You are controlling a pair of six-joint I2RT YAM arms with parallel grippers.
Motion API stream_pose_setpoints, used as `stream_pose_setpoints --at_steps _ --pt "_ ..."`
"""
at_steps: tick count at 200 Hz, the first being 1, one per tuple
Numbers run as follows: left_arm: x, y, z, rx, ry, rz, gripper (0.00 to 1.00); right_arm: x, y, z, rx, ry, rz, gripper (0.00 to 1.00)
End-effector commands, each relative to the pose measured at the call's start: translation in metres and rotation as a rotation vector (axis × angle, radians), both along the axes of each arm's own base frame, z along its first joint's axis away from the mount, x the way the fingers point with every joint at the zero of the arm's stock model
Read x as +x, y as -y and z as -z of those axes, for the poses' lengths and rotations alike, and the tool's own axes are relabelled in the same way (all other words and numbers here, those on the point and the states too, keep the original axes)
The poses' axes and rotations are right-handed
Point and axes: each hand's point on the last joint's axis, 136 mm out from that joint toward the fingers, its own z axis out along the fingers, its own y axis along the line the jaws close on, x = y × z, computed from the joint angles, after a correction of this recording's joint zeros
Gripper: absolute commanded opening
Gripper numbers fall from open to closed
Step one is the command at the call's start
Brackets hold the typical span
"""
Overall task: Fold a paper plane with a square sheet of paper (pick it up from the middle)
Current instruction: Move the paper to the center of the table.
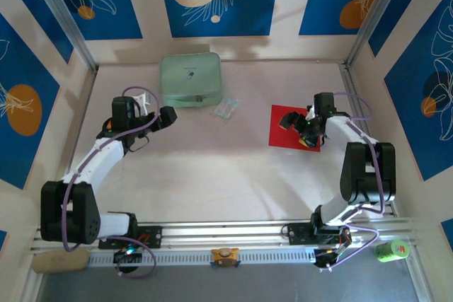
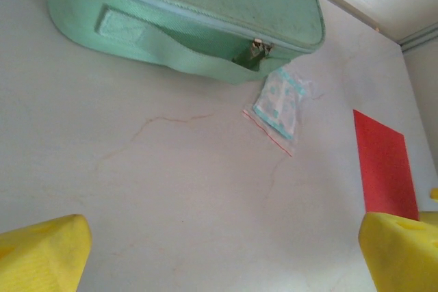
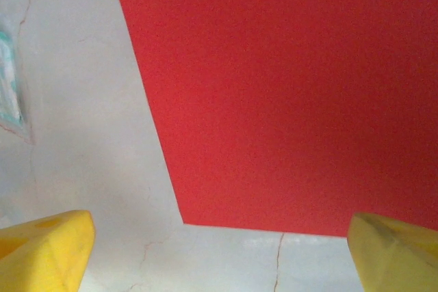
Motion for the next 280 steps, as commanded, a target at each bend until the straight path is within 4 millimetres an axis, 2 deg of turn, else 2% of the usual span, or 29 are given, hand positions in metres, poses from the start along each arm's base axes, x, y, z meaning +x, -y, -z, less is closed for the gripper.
stream_pose_setpoints --at_steps 1,41,76,110,132,151,181,209,240,257,280 --pt "-0.014 0.007 -0.004 -0.075 -0.021 0.015 1.0 0.014 -0.002 0.003 0.032 -0.013 -0.023 0.92" --pt "-0.027 0.016 0.0 -0.104 -0.04 0.044 1.0 0.036 -0.001 0.012 0.03 -0.036 -0.048 0.9" --pt "-0.032 0.022 0.006 -0.113 -0.06 0.047 1.0 0.037 0.002 0.036 0.015 -0.115 -0.04 0.9" --pt "-0.038 0.027 0.009 -0.111 -0.071 0.043 1.0 0.033 0.0 0.045 -0.004 -0.146 -0.021 0.88" --pt "-0.044 0.032 0.01 -0.118 -0.074 0.051 1.0 0.024 -0.012 0.046 0.02 -0.171 -0.029 0.88" --pt "-0.048 0.035 0.01 -0.146 -0.074 0.052 1.0 0.013 -0.03 0.046 0.06 -0.196 -0.057 0.88" --pt "-0.051 0.033 0.007 -0.105 -0.044 0.077 1.0 -0.013 -0.054 0.043 0.027 -0.24 -0.081 0.88" --pt "-0.053 0.033 0.014 -0.061 -0.054 0.111 1.0 -0.039 -0.08 0.046 0.025 -0.27 -0.076 0.88" --pt "-0.059 0.036 0.02 -0.057 -0.066 0.146 1.0 -0.067 -0.126 0.048 0.038 -0.266 -0.122 0.88" --pt "-0.061 0.037 0.021 -0.053 -0.068 0.161 1.0 -0.073 -0.133 0.039 0.004 -0.233 -0.137 0.88" --pt "-0.06 0.041 0.021 -0.083 -0.069 0.174 1.0 -0.07 -0.122 0.025 -0.001 -0.176 -0.125 0.89"
